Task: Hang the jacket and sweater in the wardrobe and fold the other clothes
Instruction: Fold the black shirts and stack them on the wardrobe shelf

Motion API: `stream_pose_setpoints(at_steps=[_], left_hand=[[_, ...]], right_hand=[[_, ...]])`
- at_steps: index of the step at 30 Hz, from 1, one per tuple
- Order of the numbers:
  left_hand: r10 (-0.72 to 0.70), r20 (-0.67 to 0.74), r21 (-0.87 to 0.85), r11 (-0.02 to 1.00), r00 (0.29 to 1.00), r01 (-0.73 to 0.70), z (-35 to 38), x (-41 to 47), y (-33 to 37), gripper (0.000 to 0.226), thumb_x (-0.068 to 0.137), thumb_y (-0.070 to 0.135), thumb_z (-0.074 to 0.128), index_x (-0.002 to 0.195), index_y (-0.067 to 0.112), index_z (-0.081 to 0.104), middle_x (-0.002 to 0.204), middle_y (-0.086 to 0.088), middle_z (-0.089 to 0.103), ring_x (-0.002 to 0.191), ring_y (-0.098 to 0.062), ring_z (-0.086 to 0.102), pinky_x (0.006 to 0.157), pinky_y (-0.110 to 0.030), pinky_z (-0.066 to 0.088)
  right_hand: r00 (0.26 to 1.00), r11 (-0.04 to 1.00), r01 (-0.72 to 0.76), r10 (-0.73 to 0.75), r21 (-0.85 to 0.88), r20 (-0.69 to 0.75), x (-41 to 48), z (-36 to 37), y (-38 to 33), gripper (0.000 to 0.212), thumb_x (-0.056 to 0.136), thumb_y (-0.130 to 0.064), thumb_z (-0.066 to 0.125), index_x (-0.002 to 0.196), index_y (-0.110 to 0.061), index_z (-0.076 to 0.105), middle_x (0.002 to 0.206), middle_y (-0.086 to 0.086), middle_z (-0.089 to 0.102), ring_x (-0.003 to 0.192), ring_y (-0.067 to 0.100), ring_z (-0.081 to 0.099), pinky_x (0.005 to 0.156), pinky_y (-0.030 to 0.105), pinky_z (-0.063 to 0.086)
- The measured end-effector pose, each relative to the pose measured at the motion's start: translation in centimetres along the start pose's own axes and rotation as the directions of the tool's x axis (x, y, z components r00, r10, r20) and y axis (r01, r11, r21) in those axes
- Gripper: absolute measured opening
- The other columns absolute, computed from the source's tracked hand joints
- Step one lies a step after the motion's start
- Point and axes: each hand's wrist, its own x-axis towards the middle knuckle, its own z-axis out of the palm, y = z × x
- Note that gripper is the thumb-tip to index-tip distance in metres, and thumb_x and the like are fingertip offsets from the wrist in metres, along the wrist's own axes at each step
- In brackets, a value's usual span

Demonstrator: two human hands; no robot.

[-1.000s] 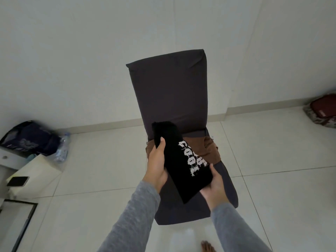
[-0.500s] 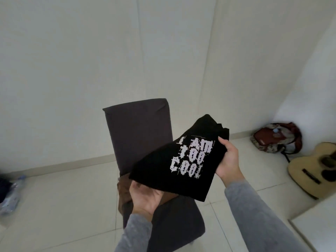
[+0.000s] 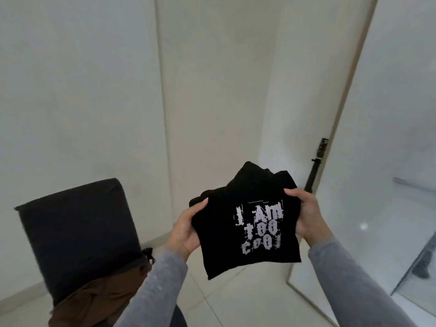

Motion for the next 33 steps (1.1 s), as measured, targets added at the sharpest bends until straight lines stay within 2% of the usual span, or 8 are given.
stream_pose_setpoints(at_steps=[5,8,12,15,18,24,27,33], left_hand=[[-0.110,0.150,0.085,0.992,0.983,0.098,10.9,0.8,-5.2,0.036,0.087,0.032,0.060,0.105,0.002,0.069,0.102,-0.018,0.069,0.089,-0.028,0.069,0.085,-0.039,0.056],[-0.224,0.224,0.232,0.958,0.949,0.171,17.4,0.8,-9.4,0.021,0.084,0.020,0.064,0.095,0.003,0.071,0.091,-0.015,0.072,0.079,-0.027,0.070,0.077,-0.038,0.057],[-0.380,0.348,0.391,0.890,0.857,0.236,25.5,1.2,-16.7,0.017,0.074,0.012,0.069,0.088,0.003,0.071,0.085,-0.012,0.071,0.074,-0.024,0.069,0.069,-0.032,0.058],[-0.455,0.420,0.478,0.846,0.785,0.235,31.2,0.6,-22.2,0.038,0.074,0.027,0.076,0.103,0.003,0.071,0.103,-0.012,0.071,0.094,-0.027,0.068,0.087,-0.035,0.052],[-0.440,0.503,0.531,0.836,0.744,0.136,36.9,-0.8,-28.1,0.041,0.077,0.031,0.074,0.107,0.004,0.070,0.105,-0.013,0.071,0.097,-0.026,0.068,0.084,-0.032,0.053],[-0.387,0.671,0.445,0.892,0.632,0.074,46.1,-3.2,-38.2,0.033,0.086,0.025,0.067,0.113,0.006,0.065,0.107,-0.011,0.071,0.099,-0.025,0.068,0.075,-0.029,0.056],[-0.407,0.723,0.467,0.883,0.559,0.040,50.4,-4.0,-43.4,0.036,0.085,0.029,0.068,0.114,0.009,0.065,0.109,-0.009,0.070,0.102,-0.025,0.067,0.088,-0.037,0.054],[-0.482,0.754,0.492,0.865,0.447,0.103,58.6,-3.3,-52.8,0.036,0.085,0.024,0.068,0.117,0.008,0.061,0.108,-0.010,0.070,0.097,-0.022,0.069,0.078,-0.030,0.057]], right_hand=[[0.983,0.994,0.106,-0.099,0.037,-0.154,-7.6,-9.4,-6.6,0.033,0.071,-0.027,0.066,0.093,-0.003,0.067,0.080,0.013,0.069,0.071,0.027,0.068,0.068,0.036,0.059],[0.960,0.996,0.080,-0.090,-0.047,-0.264,-12.5,-15.1,-10.6,0.043,0.079,-0.040,0.066,0.102,-0.004,0.068,0.094,0.017,0.071,0.084,0.029,0.069,0.076,0.037,0.059],[0.922,0.988,0.088,-0.130,-0.129,-0.364,-20.0,-22.0,-15.0,0.040,0.079,-0.026,0.068,0.110,-0.002,0.065,0.102,0.016,0.071,0.088,0.027,0.071,0.070,0.033,0.060],[0.855,0.967,0.202,-0.252,-0.155,-0.454,-25.0,-26.2,-17.7,0.039,0.079,-0.026,0.068,0.112,-0.004,0.066,0.111,0.015,0.069,0.100,0.028,0.068,0.085,0.036,0.056],[0.773,0.934,0.280,-0.356,-0.222,-0.525,-30.5,-30.5,-20.1,0.042,0.081,-0.023,0.066,0.118,-0.003,0.063,0.116,0.016,0.067,0.108,0.029,0.064,0.099,0.040,0.047],[0.504,0.827,0.344,-0.562,-0.445,-0.656,-39.1,-37.1,-23.5,0.044,0.079,-0.025,0.071,0.119,-0.011,0.062,0.113,0.009,0.069,0.106,0.027,0.065,0.091,0.038,0.053],[0.328,0.782,0.304,-0.623,-0.545,-0.711,-42.7,-41.0,-25.0,0.050,0.074,-0.034,0.076,0.119,-0.015,0.063,0.113,0.006,0.070,0.105,0.025,0.066,0.096,0.043,0.050],[0.054,0.739,0.165,-0.669,-0.654,-0.742,-46.2,-49.2,-28.5,0.015,0.089,-0.024,0.064,0.103,-0.017,0.067,0.101,0.006,0.073,0.091,0.022,0.070,0.082,0.036,0.055]])
